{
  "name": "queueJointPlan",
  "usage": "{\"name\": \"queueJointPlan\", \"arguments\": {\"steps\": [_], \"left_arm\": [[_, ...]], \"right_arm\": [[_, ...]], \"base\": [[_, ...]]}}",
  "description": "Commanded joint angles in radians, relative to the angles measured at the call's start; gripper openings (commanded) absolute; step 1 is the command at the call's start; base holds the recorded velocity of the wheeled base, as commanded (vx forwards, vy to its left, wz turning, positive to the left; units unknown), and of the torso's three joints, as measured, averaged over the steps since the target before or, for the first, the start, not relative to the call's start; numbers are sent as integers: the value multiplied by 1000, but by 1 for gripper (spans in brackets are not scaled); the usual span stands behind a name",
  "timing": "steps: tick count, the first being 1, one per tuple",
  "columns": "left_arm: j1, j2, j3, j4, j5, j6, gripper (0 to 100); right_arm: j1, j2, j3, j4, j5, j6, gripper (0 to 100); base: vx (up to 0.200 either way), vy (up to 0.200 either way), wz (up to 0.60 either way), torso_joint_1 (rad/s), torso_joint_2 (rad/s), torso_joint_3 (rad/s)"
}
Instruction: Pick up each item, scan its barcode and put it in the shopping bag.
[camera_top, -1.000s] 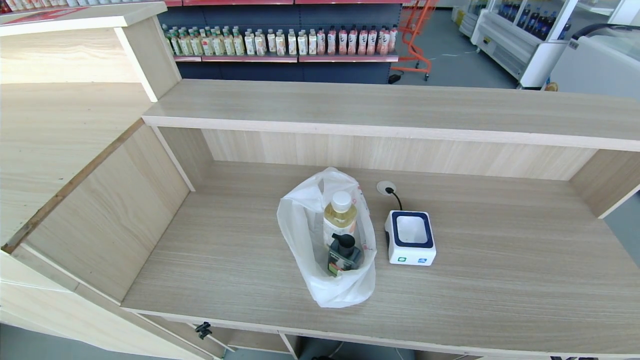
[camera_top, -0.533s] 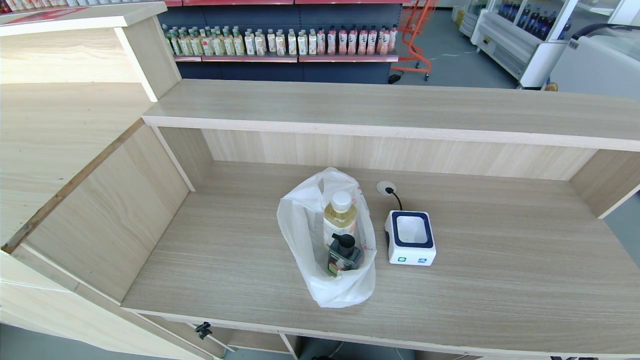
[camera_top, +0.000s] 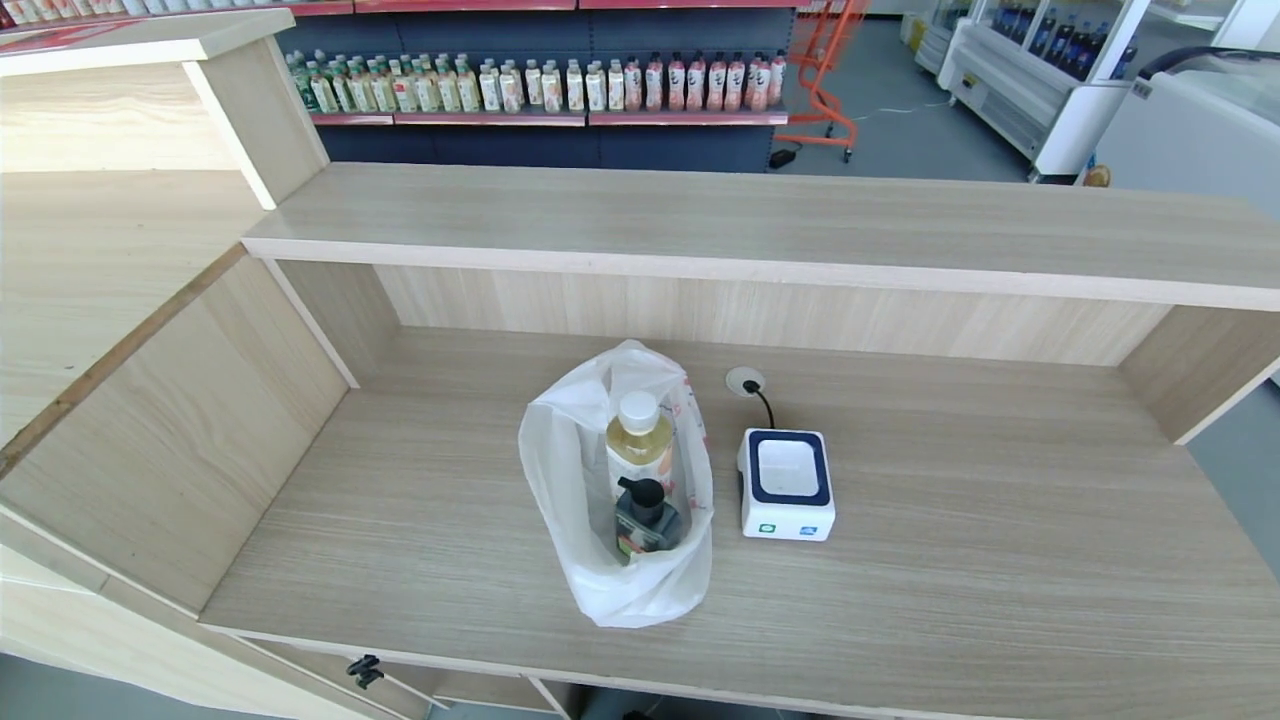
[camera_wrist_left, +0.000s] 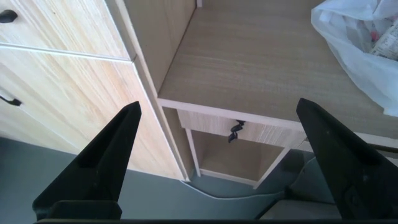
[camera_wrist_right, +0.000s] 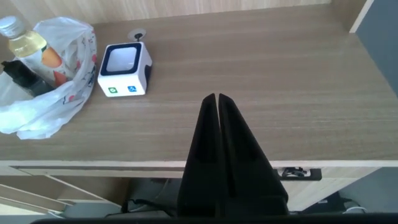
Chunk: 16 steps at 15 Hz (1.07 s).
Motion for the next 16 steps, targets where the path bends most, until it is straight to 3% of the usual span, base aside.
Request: {"name": "queueJointPlan", "arguments": {"steps": [1, 16], "left_arm": [[0, 2, 0, 0, 0, -1, 100], [0, 0, 0, 0, 0, 0, 100]], "right_arm": [[0, 4, 0, 0, -1, 0, 0], [0, 4, 0, 0, -1, -2, 0]], "base": [[0, 0, 0, 0, 0, 0], [13, 0, 0, 0, 0, 0]]}}
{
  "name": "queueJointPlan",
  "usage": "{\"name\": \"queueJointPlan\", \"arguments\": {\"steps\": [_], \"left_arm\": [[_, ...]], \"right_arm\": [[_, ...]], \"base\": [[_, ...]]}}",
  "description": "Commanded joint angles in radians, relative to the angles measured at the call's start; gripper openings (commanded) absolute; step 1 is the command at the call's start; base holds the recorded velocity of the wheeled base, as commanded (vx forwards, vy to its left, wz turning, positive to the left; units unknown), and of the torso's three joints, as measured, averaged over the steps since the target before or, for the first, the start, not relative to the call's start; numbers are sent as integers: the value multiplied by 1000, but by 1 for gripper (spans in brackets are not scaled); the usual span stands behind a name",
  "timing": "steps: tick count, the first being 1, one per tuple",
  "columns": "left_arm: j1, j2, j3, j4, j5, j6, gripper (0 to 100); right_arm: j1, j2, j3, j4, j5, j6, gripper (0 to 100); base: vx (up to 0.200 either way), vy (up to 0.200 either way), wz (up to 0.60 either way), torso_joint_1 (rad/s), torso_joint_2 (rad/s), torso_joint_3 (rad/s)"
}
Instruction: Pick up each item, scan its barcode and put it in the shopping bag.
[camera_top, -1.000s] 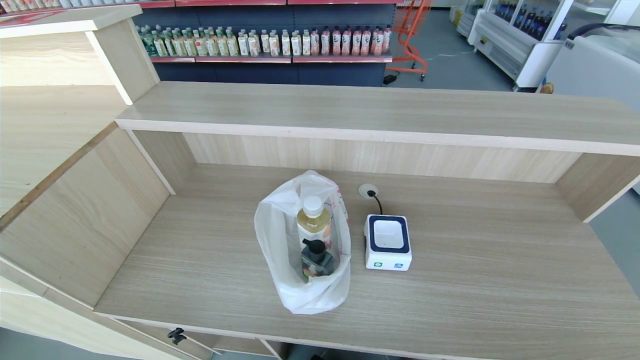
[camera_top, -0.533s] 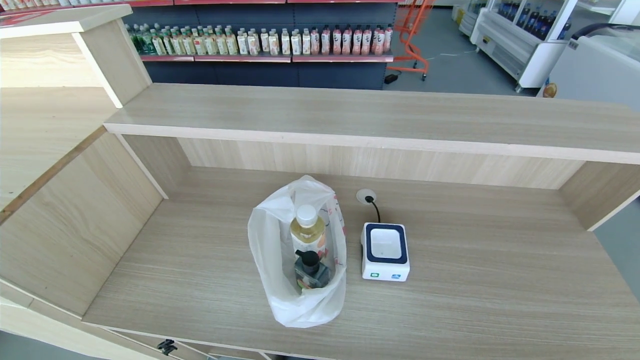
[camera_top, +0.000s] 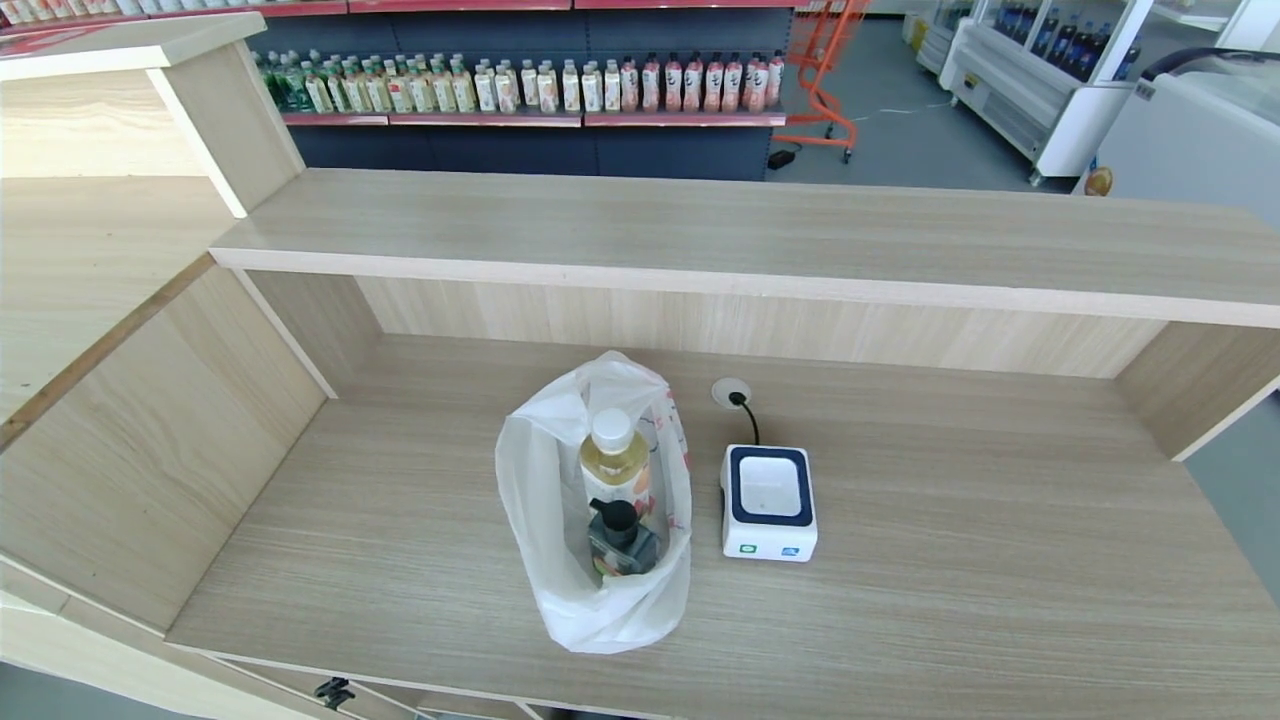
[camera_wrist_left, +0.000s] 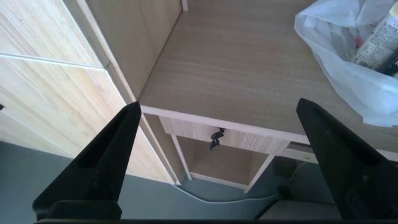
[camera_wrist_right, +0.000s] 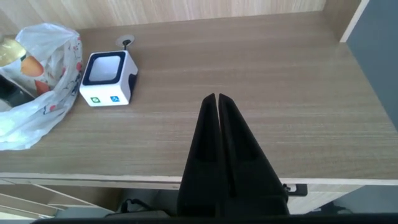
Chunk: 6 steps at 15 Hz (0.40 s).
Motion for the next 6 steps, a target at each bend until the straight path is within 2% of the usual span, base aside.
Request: {"name": "queueJointPlan", "arguments": {"steps": [1, 6], "left_arm": [[0, 0, 0, 0, 1, 1, 100], [0, 1, 0, 0, 1, 1, 100]], "right_arm": [[0, 2, 0, 0, -3, 0, 0], [0, 2, 0, -2, -6, -8, 0]], "base": [[0, 0, 0, 0, 0, 0], [0, 0, 0, 0, 0, 0]]}}
